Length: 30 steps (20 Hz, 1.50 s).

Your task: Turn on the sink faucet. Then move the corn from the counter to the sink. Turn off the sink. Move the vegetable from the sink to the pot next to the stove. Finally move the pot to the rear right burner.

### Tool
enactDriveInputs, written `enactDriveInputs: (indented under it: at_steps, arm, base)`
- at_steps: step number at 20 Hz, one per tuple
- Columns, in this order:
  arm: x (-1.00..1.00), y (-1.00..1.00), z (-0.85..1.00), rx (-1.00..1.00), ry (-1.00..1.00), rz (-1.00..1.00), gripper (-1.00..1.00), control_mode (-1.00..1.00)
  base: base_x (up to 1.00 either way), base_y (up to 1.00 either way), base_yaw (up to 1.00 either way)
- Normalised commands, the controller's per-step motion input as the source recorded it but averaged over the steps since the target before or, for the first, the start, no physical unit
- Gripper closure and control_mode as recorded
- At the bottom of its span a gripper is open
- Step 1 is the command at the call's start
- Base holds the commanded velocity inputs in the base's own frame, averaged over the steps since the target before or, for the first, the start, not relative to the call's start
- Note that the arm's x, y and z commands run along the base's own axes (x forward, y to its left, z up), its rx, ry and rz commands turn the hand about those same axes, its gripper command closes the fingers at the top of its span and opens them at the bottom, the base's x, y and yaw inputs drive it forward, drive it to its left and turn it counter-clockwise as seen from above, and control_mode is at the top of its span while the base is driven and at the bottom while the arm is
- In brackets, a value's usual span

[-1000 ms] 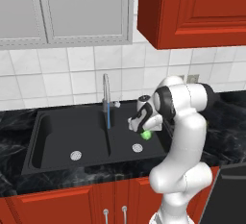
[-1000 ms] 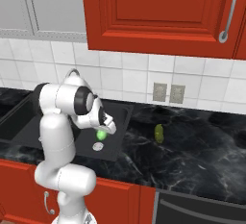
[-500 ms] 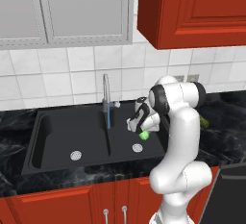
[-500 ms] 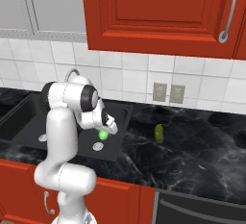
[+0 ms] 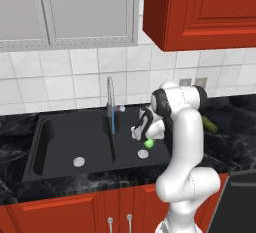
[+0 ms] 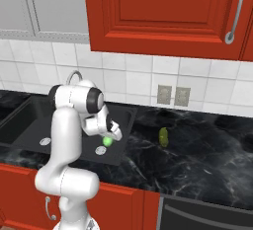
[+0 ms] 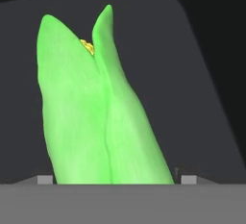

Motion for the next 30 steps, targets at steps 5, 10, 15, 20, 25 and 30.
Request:
enactDriveInputs:
  at_steps: [5,10,15,20,25,30]
  arm:
    - [0.06,0.00,-0.29,0.00,0.01,0.00,1.00,-1.00]
    - [0.05,0.00,-0.34,0.00,0.03,0.00,1.00,-1.00]
    - [0.09,0.00,-0.33,0.00,0.03,0.00,1.00,-1.00]
    - [-0.02,0.00,-0.26,0.00,0.04,0.00,-1.00,-1.00]
    - [0.00,0.00,-0.09,0.00,0.01,0.00,-1.00,-1.00]
    - [0.00,-0.04,0.00,0.01,0.02,0.00,-1.00,-1.00]
  base:
    - [0.00,0.00,0.00]
    - [0.00,0.00,0.00]
    - [0.00,0.00,0.00]
    - [0.00,0.00,0.00]
    - [0.00,0.00,0.00]
    - [0.00,0.00,0.00]
